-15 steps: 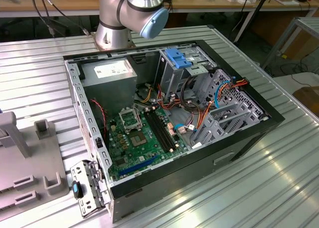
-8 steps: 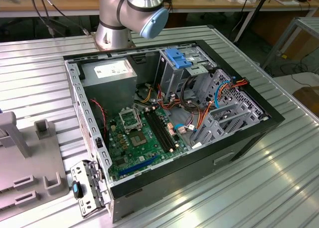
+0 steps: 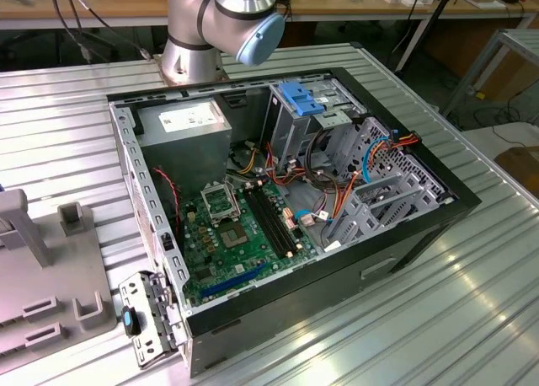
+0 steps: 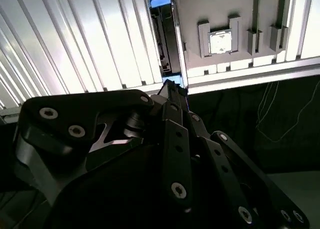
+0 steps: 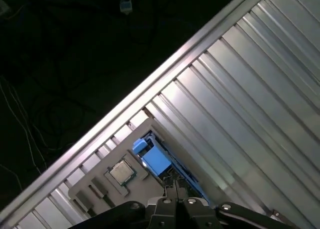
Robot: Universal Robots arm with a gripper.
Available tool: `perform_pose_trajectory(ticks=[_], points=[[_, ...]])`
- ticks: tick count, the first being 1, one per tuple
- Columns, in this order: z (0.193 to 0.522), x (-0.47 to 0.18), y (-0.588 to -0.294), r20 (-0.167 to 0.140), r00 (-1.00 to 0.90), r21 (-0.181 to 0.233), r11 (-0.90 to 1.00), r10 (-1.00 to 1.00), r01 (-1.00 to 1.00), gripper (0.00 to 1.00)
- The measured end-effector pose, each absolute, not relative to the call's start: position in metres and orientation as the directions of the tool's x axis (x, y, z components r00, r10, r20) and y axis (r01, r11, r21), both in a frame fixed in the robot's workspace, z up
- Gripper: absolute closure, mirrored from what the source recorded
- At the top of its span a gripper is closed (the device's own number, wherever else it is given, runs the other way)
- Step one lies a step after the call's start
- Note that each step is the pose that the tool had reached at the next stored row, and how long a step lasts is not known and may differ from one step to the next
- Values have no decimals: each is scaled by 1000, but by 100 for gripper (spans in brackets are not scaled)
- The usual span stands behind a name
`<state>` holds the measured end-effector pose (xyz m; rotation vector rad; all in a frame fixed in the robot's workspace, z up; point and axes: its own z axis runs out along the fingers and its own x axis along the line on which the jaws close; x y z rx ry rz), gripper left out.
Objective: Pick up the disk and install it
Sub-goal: 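Pick up the disk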
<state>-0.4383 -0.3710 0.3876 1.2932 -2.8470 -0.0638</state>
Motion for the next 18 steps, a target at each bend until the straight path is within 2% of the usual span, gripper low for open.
perform_pose_trajectory(ticks=[14,18], points=[[387,-438,-371,-4,-391,43,390,-920,-920,89],[387,-438,-371,-4,-265,43,265,-964,-963,89]])
